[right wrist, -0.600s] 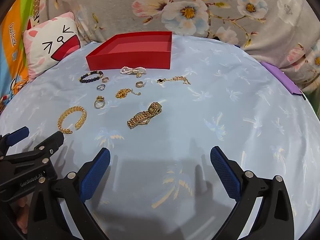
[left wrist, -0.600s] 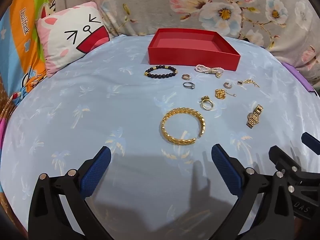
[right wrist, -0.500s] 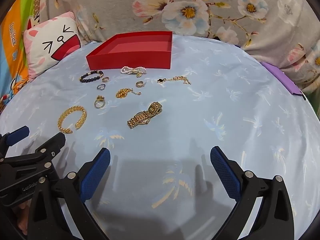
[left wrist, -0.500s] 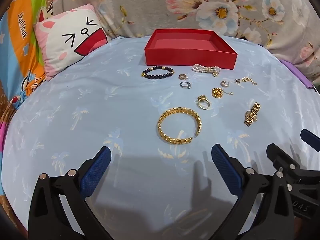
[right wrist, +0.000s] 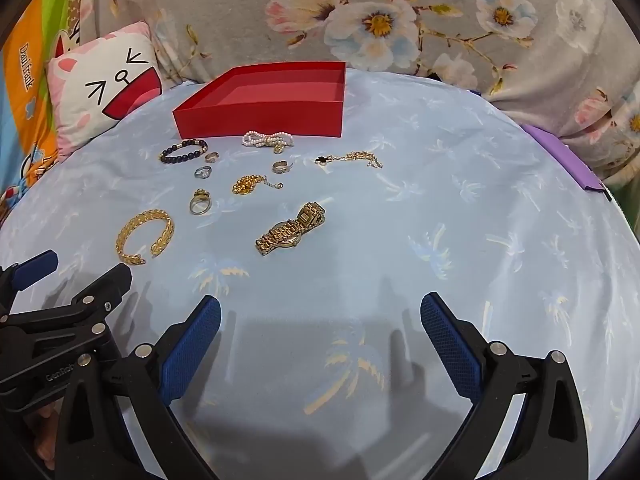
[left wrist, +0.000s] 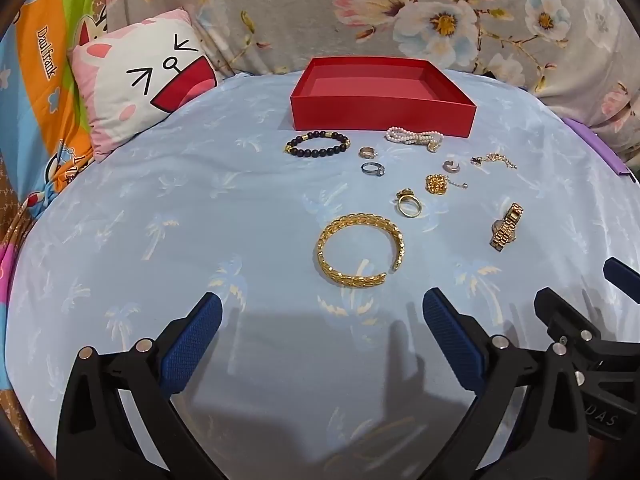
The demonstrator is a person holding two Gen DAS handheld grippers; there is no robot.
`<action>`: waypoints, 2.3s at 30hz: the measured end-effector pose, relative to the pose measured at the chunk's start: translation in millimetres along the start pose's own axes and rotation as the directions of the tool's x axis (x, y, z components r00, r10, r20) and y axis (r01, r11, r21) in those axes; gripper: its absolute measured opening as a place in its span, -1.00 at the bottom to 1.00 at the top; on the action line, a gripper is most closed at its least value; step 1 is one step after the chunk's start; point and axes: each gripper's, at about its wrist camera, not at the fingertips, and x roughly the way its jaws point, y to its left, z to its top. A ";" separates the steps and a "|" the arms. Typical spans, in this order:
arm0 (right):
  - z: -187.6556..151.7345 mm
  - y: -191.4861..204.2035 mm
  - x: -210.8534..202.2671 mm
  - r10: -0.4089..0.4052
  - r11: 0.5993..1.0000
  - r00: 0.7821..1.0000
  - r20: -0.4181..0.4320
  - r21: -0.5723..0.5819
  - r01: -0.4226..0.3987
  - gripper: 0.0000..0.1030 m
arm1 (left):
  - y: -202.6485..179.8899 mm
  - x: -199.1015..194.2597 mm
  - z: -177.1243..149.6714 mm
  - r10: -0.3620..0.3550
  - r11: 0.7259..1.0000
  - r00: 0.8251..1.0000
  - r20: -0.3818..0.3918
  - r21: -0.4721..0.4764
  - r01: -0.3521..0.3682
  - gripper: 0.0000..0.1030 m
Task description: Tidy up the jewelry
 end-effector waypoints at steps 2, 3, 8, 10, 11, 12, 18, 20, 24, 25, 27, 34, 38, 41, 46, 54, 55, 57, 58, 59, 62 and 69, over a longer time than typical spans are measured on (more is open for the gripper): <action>0.4 0.4 0.3 -0.001 1.000 1.000 0.000 0.000 0.001 0.90 | -0.5 -0.3 -0.8 0.003 1.000 1.000 0.002 -0.001 -0.003 0.91; 0.6 0.3 0.3 -0.001 1.000 1.000 -0.001 0.000 0.001 0.90 | 7.0 1.8 1.5 -0.005 1.000 1.000 0.004 0.012 0.005 0.91; 0.9 0.6 0.3 -0.002 1.000 1.000 -0.001 -0.001 0.002 0.90 | 8.0 1.9 1.7 -0.004 1.000 1.000 0.005 0.013 0.004 0.90; 0.9 0.7 0.4 -0.002 1.000 1.000 -0.001 -0.001 0.002 0.90 | 8.7 2.1 1.8 -0.002 1.000 1.000 0.005 0.013 0.002 0.91; 0.9 0.6 0.5 -0.002 1.000 1.000 -0.001 -0.001 0.002 0.90 | 8.2 1.6 1.6 -0.001 1.000 1.000 0.005 0.013 0.001 0.91; 0.9 0.6 0.6 -0.002 1.000 1.000 -0.001 -0.001 0.002 0.90 | 7.8 1.4 1.6 -0.005 1.000 1.000 0.004 0.013 0.005 0.90; 0.4 1.0 0.6 -0.003 1.000 1.000 0.001 -0.001 0.003 0.90 | 8.1 1.1 1.6 -0.003 1.000 1.000 0.007 0.013 0.003 0.90; 0.7 1.1 0.6 -0.003 1.000 1.000 0.001 -0.001 0.003 0.90 | 10.2 0.8 2.2 -0.003 1.000 1.000 0.008 0.013 0.003 0.90; 0.8 1.0 0.4 -0.002 1.000 1.000 0.001 -0.001 0.002 0.90 | 14.5 1.0 3.1 -0.004 1.000 1.000 0.010 0.013 0.003 0.90; 0.9 1.2 0.4 -0.003 1.000 1.000 0.001 -0.001 0.003 0.90 | 10.7 0.5 2.7 -0.003 1.000 1.000 0.008 0.013 0.003 0.90; 1.0 0.9 0.6 -0.002 1.000 1.000 0.001 -0.001 0.002 0.90 | 12.5 0.6 3.2 -0.003 1.000 1.000 0.009 0.013 0.003 0.90; 0.9 0.3 0.5 -0.003 1.000 1.000 0.002 -0.001 0.003 0.90 | 16.2 0.2 4.9 0.000 1.000 1.000 0.012 0.014 -0.001 0.90; 0.9 0.3 0.6 -0.004 1.000 1.000 0.001 -0.001 0.004 0.90 | 13.2 -0.9 5.7 0.005 1.000 1.000 0.014 0.016 -0.005 0.90; 0.8 0.1 0.6 -0.003 1.000 1.000 0.002 -0.001 0.003 0.90 | 12.1 -1.4 5.7 0.005 1.000 1.000 0.014 0.017 -0.006 0.90; 0.7 0.1 0.7 -0.003 1.000 1.000 0.002 -0.001 0.003 0.90 | 12.1 -2.1 6.4 0.006 1.000 1.000 0.014 0.018 -0.006 0.90; 0.4 -0.1 0.8 -0.003 1.000 1.000 0.002 -0.001 0.003 0.90 | 11.7 -1.9 5.8 0.006 1.000 1.000 0.015 0.018 -0.007 0.90; 0.3 0.0 0.7 -0.003 1.000 1.000 0.003 -0.001 0.003 0.90 | 12.4 -1.9 6.5 0.007 1.000 1.000 0.015 0.018 -0.007 0.90; 0.2 0.0 0.8 -0.003 1.000 1.000 0.002 -0.001 0.003 0.90 | 10.2 -1.8 4.3 0.007 1.000 1.000 0.016 0.018 -0.007 0.90; 0.2 -0.1 0.8 -0.003 1.000 1.000 0.002 -0.001 0.003 0.90 | 10.2 -1.8 4.2 0.007 1.000 1.000 0.016 0.018 -0.007 0.90; 0.2 -0.1 0.8 -0.003 1.000 1.000 0.002 -0.001 0.003 0.90 | 10.2 -1.8 4.2 0.007 1.000 1.000 0.016 0.018 -0.007 0.90; 0.3 -0.1 0.8 -0.003 1.000 1.000 0.002 -0.001 0.003 0.90 | 10.8 -1.9 4.7 0.007 1.000 1.000 0.017 0.018 -0.007 0.90; 0.3 -0.4 0.9 -0.003 1.000 1.000 0.003 -0.001 0.003 0.90 | 10.3 -1.8 4.2 0.007 1.000 1.000 0.017 0.018 -0.007 0.90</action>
